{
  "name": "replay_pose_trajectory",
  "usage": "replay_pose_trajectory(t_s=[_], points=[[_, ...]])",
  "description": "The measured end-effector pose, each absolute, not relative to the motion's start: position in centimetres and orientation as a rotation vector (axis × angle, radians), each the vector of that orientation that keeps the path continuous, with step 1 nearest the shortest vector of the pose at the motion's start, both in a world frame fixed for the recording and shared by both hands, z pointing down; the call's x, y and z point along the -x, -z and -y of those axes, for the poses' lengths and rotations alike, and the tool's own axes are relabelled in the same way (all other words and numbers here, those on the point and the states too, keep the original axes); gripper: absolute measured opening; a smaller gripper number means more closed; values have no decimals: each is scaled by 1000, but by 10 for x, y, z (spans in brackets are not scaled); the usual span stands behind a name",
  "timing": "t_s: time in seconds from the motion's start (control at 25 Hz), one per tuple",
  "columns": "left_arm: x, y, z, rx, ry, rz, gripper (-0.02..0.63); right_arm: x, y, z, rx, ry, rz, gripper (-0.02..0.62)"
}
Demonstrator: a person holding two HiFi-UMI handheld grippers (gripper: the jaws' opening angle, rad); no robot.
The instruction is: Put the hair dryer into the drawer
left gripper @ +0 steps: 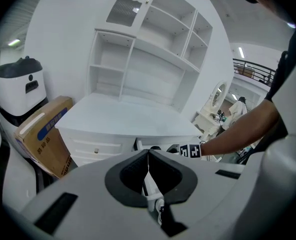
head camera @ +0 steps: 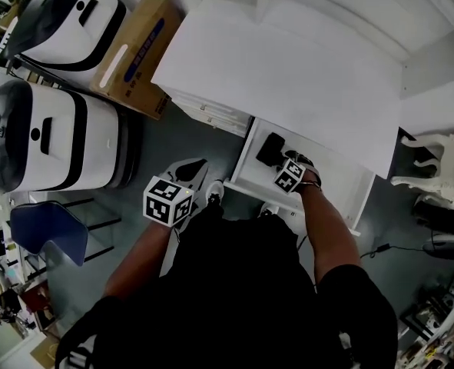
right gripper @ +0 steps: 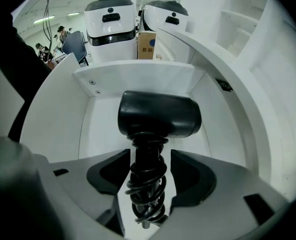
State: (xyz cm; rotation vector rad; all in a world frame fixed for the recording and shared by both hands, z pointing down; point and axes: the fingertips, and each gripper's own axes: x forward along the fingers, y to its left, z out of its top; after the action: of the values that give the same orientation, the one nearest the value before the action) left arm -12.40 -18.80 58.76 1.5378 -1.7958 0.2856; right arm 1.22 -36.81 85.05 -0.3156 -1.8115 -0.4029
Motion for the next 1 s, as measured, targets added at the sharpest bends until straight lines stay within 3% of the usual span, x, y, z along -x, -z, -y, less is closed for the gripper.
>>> replay_pose_trajectory(t_s=[0.4, 0.68, 0.84, 1.0], points=[[113, -578, 221, -1717, -284, 1709, 11, -19, -790, 386, 24, 245, 2016, 241], [114, -570, 240, -1831, -301, 1638, 11, -20, -728, 376, -236, -284, 2220, 234], [112, -567, 252, -1897, -303, 1576, 11, -15, -678, 366, -356, -564, 2371, 71], [109, -554, 261, -1965, -279, 1528, 11, -14, -622, 345, -394, -690, 2517, 31]])
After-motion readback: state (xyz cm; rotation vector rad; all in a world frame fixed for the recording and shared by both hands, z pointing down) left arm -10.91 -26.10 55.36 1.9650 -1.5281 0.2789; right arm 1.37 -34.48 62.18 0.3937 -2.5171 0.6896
